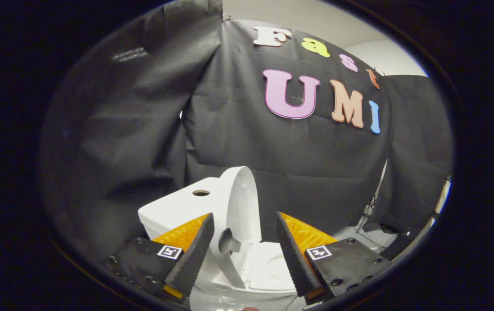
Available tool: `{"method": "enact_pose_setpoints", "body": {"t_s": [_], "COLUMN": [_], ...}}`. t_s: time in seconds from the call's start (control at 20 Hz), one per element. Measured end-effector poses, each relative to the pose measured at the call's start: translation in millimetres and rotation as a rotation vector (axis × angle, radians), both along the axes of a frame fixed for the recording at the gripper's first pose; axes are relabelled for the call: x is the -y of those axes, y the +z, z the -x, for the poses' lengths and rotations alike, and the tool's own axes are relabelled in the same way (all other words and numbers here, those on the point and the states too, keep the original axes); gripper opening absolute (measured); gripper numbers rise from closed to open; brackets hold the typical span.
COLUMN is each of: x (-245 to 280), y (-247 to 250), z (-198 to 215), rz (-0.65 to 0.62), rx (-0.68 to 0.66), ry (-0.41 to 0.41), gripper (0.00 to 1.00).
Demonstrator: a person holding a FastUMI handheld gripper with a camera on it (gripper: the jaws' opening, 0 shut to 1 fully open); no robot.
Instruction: Open the toilet lid.
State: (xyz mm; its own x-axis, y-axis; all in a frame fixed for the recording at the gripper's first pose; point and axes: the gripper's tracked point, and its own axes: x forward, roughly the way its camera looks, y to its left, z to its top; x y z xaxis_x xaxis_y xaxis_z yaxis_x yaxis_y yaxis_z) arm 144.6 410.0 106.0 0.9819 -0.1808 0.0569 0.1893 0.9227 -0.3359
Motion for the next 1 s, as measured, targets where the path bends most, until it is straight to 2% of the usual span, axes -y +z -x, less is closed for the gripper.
{"method": "enact_pose_setpoints", "body": {"t_s": [0.1, 0.35, 0.4, 0.7, 1.0], "x": [8, 2, 4, 20, 50], "y": [-1, 11, 17, 75, 103], "z": [8, 26, 32, 57, 74], "rz": [0.027, -0.006, -0.022, -0.068, -0.026], "rx": [-0.034, -0.041, -0.043, 0.040, 0.045], "ry": [-0.002, 0.093, 0.096, 0.140, 0.166], "gripper": [0.90, 0.95, 0.98, 0.98, 0.98]}}
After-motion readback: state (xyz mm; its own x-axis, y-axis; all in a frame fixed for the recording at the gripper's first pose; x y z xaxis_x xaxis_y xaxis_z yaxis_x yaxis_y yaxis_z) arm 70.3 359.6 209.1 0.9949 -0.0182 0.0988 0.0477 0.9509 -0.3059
